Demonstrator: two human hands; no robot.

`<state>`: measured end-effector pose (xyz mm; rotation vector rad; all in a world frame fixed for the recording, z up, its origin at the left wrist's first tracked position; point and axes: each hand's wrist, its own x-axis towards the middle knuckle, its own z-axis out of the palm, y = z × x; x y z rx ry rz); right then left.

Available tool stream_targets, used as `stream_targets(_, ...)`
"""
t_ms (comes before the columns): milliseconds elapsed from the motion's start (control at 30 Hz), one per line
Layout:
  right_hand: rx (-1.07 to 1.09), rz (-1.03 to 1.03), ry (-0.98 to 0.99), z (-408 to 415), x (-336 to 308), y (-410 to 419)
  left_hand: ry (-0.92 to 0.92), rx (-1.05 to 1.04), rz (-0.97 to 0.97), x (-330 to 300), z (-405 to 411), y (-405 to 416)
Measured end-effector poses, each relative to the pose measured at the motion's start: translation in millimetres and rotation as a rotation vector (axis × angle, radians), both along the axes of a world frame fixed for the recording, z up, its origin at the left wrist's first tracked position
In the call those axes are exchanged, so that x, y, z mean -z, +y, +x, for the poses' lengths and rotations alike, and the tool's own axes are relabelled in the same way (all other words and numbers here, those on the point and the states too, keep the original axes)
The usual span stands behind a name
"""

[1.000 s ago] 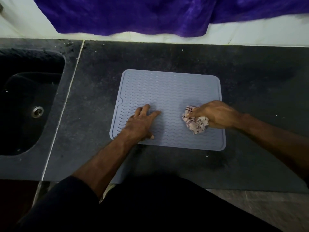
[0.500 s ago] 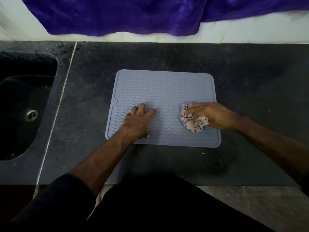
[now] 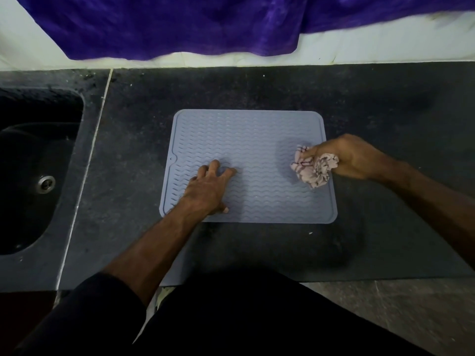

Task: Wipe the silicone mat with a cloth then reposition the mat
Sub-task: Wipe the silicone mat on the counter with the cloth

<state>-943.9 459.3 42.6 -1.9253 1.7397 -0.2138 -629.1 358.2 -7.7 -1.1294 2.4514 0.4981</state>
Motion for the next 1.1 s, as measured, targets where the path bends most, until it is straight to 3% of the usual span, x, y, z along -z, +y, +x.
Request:
stream_targets(233, -0.044, 0.067, 0.041, -3, 33, 33, 0.001, 0.007, -0.013, 0, 1, 1)
stream_targets(333, 0.012, 0.146, 0.116, -20, 25, 36, 0.001, 0.005, -0.006, -1, 2, 2)
stream_targets(433, -0.067, 0.186, 0.24, -28, 9, 28, 0.002, 0.0, -0.012, -2, 2, 3)
stream_targets(667, -0.077, 0.068, -0.047, 11, 13, 39, -0.015, -0.004, 0.016, -4, 0, 3)
stream_targets(867, -0.155, 0.033, 0.134, 10, 35, 67, 0.003, -0.012, 0.032, -3, 2, 4)
stream_targets(967, -0.166, 0.123, 0.213, -4, 24, 66, 0.01, -0.013, 0.04, -2, 3, 3)
stream_targets(1100, -0.145, 0.128, 0.158, -8, 5, 58, 0.013, -0.016, 0.045, -1, 4, 3)
